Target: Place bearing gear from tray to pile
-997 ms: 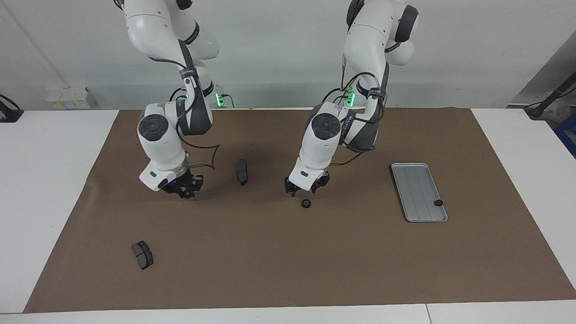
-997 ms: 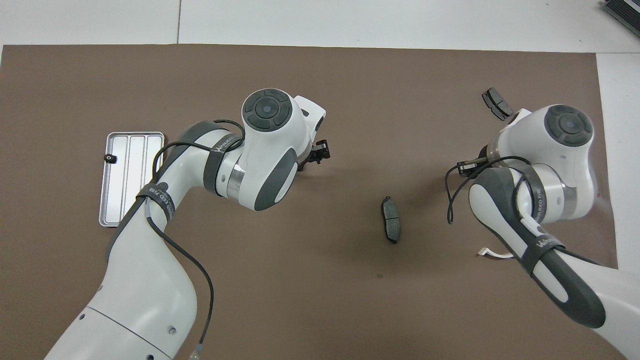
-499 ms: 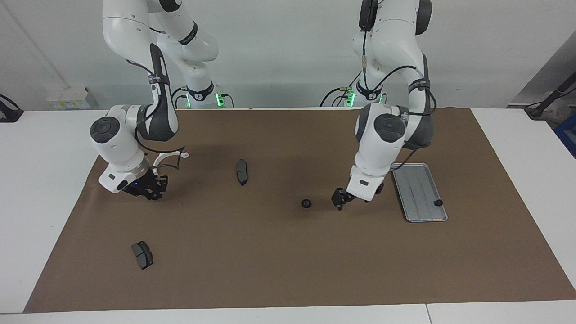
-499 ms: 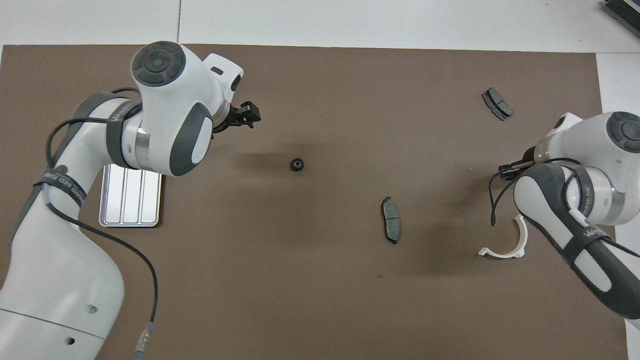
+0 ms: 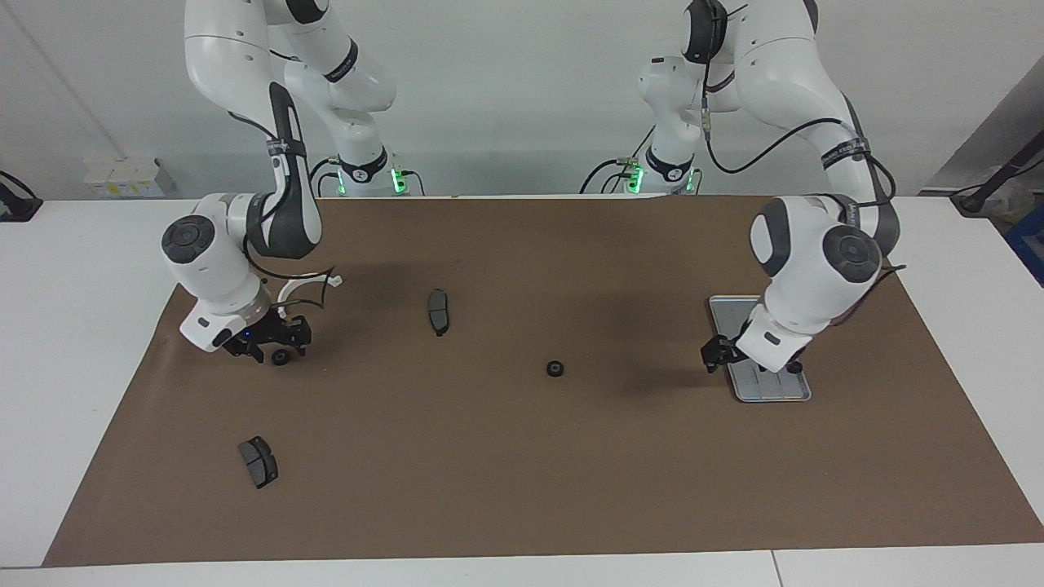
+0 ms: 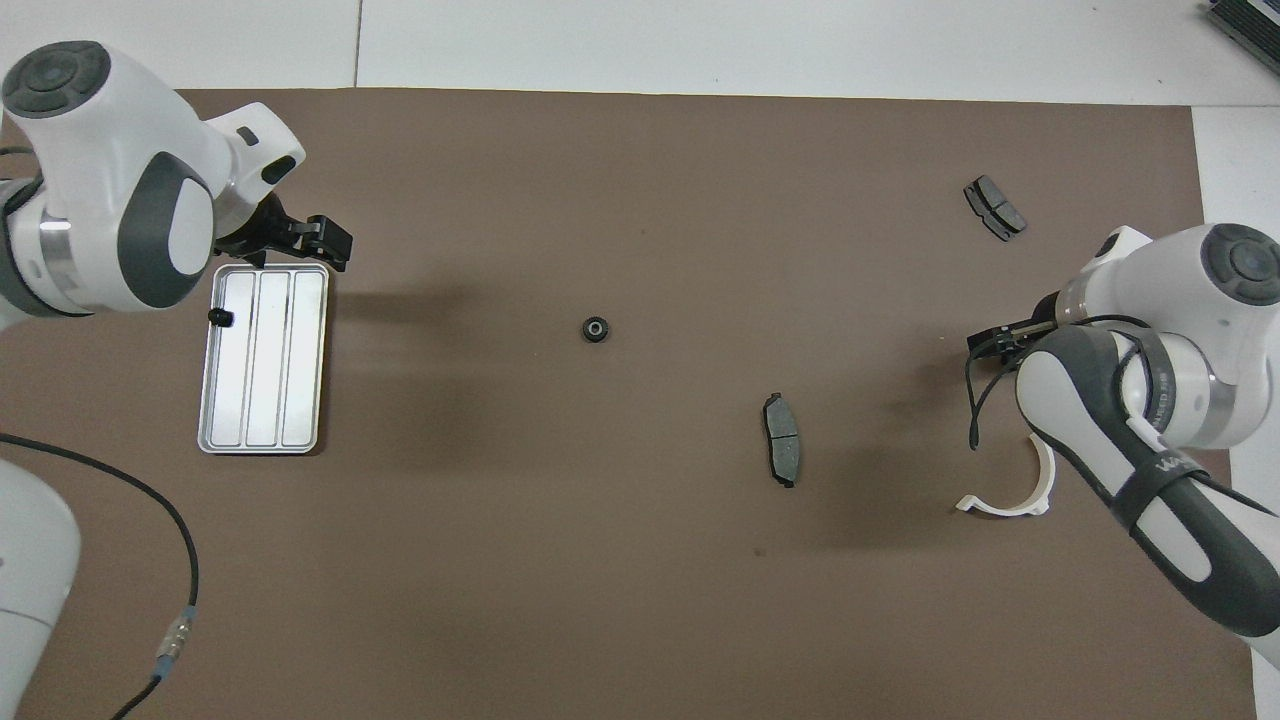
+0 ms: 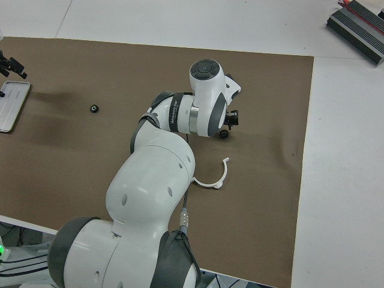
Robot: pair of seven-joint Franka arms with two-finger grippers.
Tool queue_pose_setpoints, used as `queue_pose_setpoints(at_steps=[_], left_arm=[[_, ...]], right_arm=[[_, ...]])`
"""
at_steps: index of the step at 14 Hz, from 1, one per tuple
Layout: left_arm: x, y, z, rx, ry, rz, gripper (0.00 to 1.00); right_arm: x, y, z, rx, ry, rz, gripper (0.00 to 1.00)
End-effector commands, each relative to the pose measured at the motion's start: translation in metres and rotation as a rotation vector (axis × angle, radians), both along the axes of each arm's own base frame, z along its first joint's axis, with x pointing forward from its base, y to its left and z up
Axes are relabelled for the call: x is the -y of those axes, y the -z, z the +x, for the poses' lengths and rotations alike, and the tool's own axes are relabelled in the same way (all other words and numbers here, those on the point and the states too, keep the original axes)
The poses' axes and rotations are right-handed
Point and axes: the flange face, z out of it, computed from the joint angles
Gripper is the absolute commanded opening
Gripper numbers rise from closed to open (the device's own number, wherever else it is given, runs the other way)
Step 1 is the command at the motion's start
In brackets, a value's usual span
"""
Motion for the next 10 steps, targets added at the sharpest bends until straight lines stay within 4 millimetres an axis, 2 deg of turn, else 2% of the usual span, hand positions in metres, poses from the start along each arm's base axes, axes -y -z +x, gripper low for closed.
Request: queue_pose_setpoints(at_steps=[1,3,4,7,8,10], left_arm=[[-0.04,0.006,-0.004,-0.022,0.186,-0.01,1.0],[-0.074,0.008,-0.003,-0.026,0.302,0.002,1.0],[-0.084,0.009,-0.003,-0.029,0.374,0.026,1.0],[-0.121,0.014,-0.003,-0.035,0.549,0.036,0.97],[-0.13,0.016,-0.003,-0.039,0.595,0.033,0.97],[-0.131,0.017,-0.003,-0.042,0.639,0.027,1.0]], right_arm=[[-0.068,-0.023,0.002,0.036,0.056,0.012,1.0],[-0.123,-0.03,0.003,0.052,0.136,0.021,1.0],[-0.159,-0.035,0.003,0.066,0.167,0.029,1.0],[-0.242,-0.042,0.002,0.1,0.264,0.067,1.0],[-0.266,-0.048,0.002,0.11,0.286,0.08,1.0],[-0.302,-0.051,0.006,0.122,0.305,0.104,1.0]])
